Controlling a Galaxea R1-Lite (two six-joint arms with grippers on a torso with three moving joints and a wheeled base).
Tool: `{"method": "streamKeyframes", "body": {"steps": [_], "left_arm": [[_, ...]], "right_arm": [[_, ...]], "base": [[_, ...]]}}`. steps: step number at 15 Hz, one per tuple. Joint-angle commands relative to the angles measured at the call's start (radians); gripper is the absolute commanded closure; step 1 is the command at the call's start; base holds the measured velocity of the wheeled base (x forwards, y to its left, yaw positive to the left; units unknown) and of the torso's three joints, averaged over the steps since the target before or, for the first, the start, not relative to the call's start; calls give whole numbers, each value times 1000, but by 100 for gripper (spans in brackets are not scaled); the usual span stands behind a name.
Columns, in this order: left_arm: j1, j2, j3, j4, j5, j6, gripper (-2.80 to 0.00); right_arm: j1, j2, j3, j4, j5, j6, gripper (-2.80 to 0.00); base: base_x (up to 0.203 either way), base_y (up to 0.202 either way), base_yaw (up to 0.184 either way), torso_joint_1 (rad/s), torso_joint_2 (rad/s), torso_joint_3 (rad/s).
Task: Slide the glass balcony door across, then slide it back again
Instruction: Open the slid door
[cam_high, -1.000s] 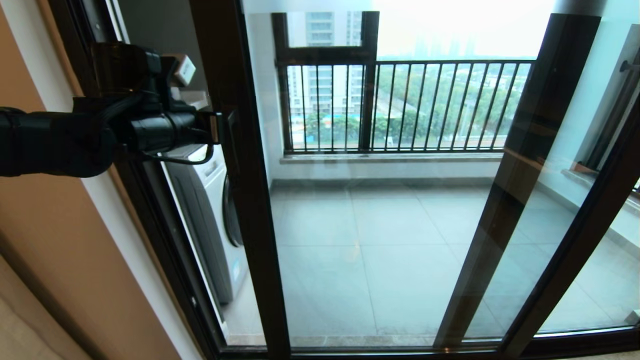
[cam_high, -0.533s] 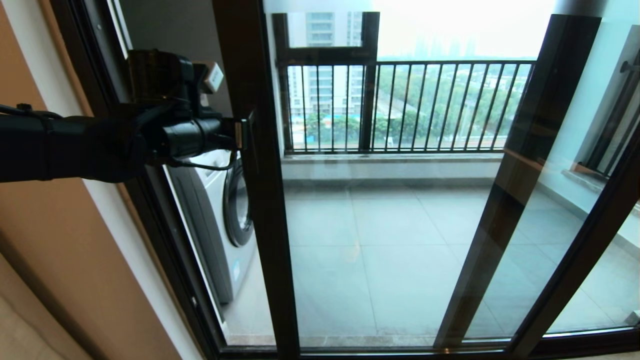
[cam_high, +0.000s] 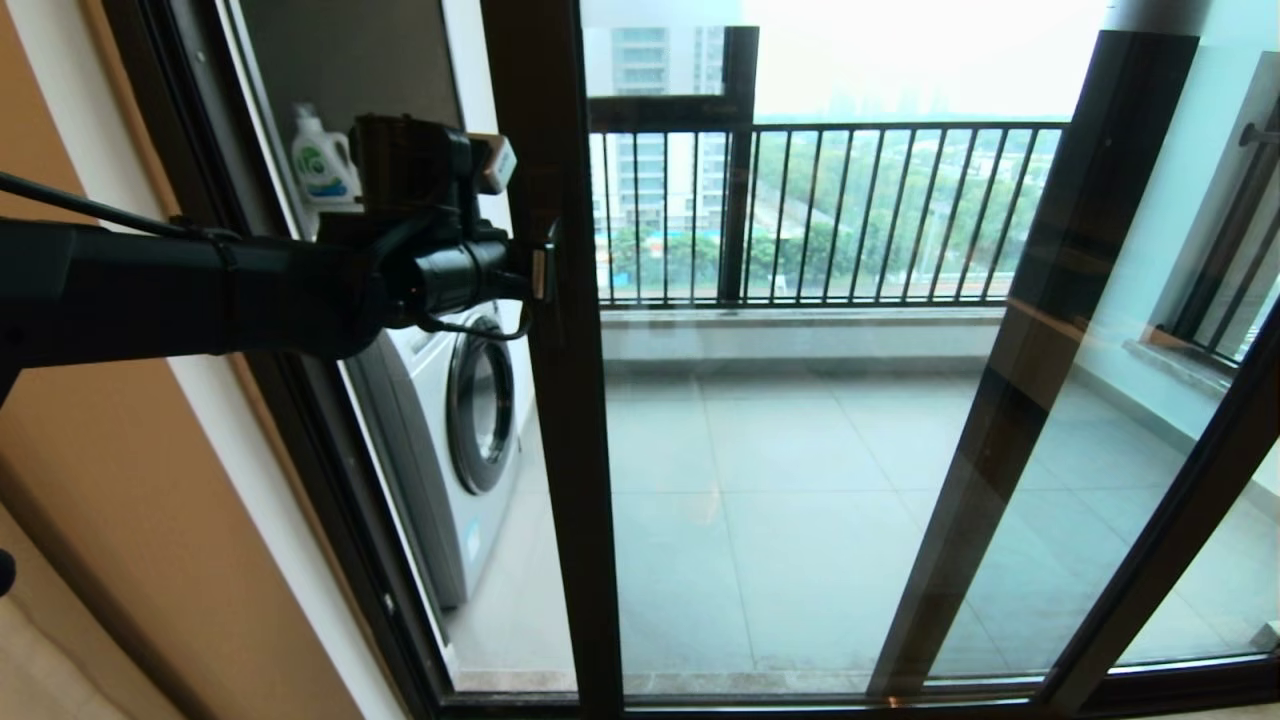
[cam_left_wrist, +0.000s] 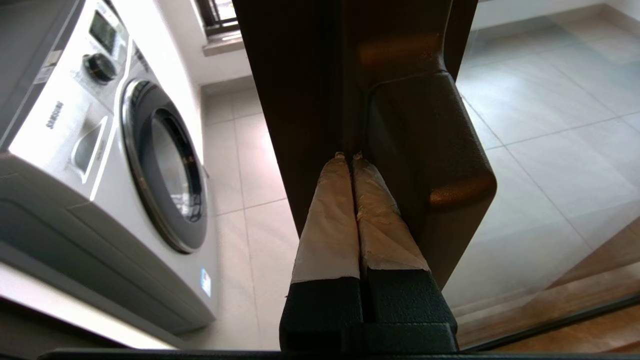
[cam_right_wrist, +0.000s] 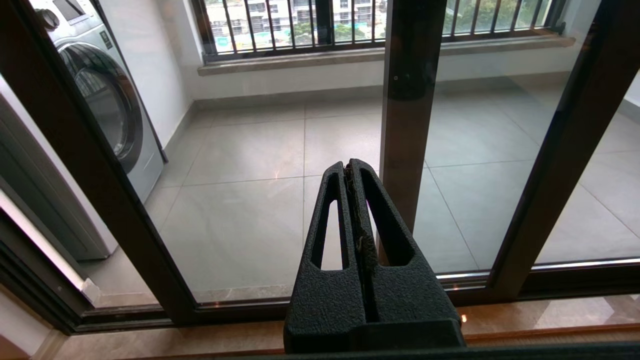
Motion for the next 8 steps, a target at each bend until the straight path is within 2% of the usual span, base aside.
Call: {"method": "streamKeyframes", "body": {"steps": [1, 5, 8], "left_arm": [[-28, 43, -57, -9, 7, -1, 0], [-97, 97, -152, -4, 51, 4, 0], [-126, 120, -194, -3, 55, 6, 0]], "right_arm": [[0, 0, 9, 1, 1, 0, 0], [0, 0, 9, 0, 1, 0, 0], [0, 0, 9, 0, -1, 0, 0]], "base": [[0, 0, 0, 0, 0, 0], [0, 0, 0, 0, 0, 0], [0, 0, 0, 0, 0, 0]]}}
